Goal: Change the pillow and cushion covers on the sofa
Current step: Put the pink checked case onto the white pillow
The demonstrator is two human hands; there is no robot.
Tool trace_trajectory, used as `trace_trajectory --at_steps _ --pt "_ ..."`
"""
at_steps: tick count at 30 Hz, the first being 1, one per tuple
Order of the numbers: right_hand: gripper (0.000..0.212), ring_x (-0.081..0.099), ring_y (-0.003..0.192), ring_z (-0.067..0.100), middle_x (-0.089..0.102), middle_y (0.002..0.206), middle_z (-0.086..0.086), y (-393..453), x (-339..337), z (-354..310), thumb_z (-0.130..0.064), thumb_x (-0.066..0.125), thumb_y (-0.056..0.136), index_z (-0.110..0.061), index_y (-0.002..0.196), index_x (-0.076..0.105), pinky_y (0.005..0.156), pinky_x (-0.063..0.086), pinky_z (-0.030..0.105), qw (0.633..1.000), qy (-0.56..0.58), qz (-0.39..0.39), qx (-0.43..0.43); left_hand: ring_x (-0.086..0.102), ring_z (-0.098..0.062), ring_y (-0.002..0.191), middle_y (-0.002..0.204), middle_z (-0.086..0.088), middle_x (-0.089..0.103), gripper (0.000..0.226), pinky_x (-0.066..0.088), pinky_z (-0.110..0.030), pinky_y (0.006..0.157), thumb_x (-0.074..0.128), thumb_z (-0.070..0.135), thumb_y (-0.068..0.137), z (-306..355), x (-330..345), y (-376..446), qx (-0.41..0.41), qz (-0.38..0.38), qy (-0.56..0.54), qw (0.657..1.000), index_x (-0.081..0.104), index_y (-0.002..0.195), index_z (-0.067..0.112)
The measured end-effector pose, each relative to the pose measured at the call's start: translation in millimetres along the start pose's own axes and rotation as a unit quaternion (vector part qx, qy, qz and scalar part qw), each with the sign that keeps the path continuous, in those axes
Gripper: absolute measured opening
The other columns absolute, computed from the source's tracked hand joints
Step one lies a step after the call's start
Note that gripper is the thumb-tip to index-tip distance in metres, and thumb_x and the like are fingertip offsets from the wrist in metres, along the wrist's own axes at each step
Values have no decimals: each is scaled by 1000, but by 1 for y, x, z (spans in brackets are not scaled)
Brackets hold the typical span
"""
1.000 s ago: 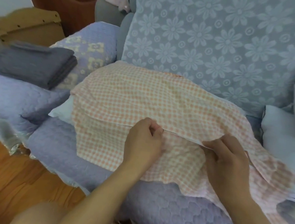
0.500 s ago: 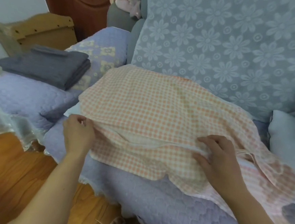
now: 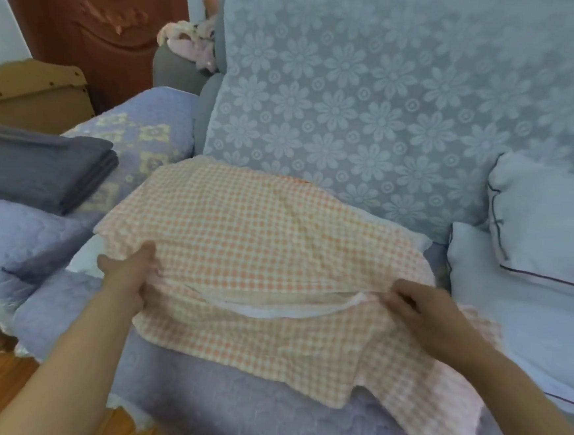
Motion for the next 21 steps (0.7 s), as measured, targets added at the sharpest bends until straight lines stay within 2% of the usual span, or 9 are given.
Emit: trace_trajectory --at_steps 2,4,5,7,10,14,17,19,21 --pt "38 57 71 19 63 77 1 -1 -7 37 -42 46 101 -14 77 54 71 46 36 991 12 57 121 58 -38 118 147 -11 49 98 53 -54 92 76 37 90 -5 9 -2 -8 -27 -12 1000 10 160 25" --pt "53 59 108 32 61 126 15 -8 0 76 -57 41 98 -11 120 57 96 45 44 955 20 66 290 62 -34 95 133 -7 56 87 55 -45 75 70 26 96 -7 18 -10 18 -41 19 999 12 160 23" --pt "72 49 128 35 45 149 15 -12 16 84 -65 42 95 -12 145 41 104 40 44 933 70 19 352 62 -35 96 135 -6 55 84 56 -46 75 69 24 95 -6 20 -10 39 -38 37 998 16 160 24" --pt "98 31 144 35 17 164 10 -8 51 80 -69 46 91 -10 159 9 109 36 38 908 157 -70 383 60 -44 113 146 -12 52 80 56 -59 87 64 39 87 -17 25 32 94 -21 114 989 28 156 24" --pt "62 45 129 36 38 152 15 10 48 71 -31 49 102 -10 154 22 91 43 36 947 66 -30 313 59 -54 112 135 -21 58 75 54 -69 85 47 54 81 -19 32 63 143 -24 226 963 43 145 15" --pt "22 56 102 35 63 117 12 0 -27 51 -17 43 97 -19 112 59 79 42 38 965 -162 6 206 61 -39 100 118 -15 63 38 57 -50 73 48 31 95 32 15 -74 188 -47 236 952 56 128 15" --pt "16 57 83 29 62 95 5 -38 -64 64 -17 46 89 -27 95 58 69 44 35 942 -249 -19 225 61 -36 99 120 -12 63 38 51 -40 72 56 24 94 6 -1 -95 171 -80 276 943 53 131 14" --pt "23 58 87 26 61 102 4 -62 -49 82 -21 46 88 -26 108 58 74 50 35 910 -295 -121 265 61 -37 100 120 -14 64 49 51 -46 82 61 30 86 -15 -6 -100 164 -74 313 933 52 130 11" --pt "39 56 100 29 57 119 9 -76 -26 96 -31 37 90 -19 124 53 84 52 39 904 -310 -136 260 58 -42 108 130 -21 59 61 49 -52 90 56 40 87 -28 -11 -107 181 -47 362 913 41 139 13"
Point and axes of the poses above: each hand's wrist, its own y-axis towards the middle knuckle, its own x-axis out of the palm, z = x × y, the point moved 7 cm from there along y, towards the middle knuckle
